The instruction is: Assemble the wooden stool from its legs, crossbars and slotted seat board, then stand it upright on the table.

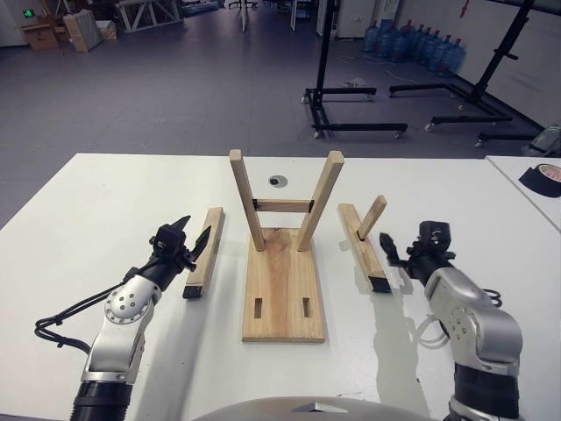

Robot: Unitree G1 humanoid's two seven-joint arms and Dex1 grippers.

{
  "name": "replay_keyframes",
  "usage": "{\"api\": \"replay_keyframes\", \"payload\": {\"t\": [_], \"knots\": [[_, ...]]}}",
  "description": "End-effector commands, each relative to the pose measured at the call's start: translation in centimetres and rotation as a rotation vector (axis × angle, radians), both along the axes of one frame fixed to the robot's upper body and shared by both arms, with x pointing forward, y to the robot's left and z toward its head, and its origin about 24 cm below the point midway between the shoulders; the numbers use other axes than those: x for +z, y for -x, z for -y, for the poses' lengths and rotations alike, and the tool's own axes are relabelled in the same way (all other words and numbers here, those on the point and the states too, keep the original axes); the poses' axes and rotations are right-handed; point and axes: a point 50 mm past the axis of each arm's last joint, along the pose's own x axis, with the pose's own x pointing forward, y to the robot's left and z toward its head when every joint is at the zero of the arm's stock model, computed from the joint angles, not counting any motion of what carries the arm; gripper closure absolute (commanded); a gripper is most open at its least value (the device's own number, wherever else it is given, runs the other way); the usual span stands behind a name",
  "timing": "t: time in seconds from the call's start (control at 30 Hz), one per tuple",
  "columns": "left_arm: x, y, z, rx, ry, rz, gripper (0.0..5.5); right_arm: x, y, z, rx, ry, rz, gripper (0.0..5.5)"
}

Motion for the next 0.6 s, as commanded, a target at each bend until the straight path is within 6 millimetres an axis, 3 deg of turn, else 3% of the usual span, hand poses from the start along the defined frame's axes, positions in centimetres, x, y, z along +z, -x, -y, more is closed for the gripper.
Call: {"api": "replay_keyframes", "payload": {"t": [0.03,0.27,0.37,0.6], "knots": [[0.1,-0.2,-0.2,0.001,0.001,-0.011,2.92,-0.9,0.0,-2.1,0.085,0.008,-0.076,0.97],[0.3,-0.6,1.0,-0.042,0.003,0.0,2.92,-3.8,-1.1,-2.4,0.091,0.086,-0.22,0.97],[0.5,-0.7,1.2,-0.05,0.003,0.006,2.92,-4.6,-0.9,-2.3,0.087,0.078,-0.264,1.49],[0.7,-0.8,1.1,-0.037,0.007,0.01,2.92,-4.4,-1.0,-2.7,0.085,0.002,-0.264,2.72]]}}
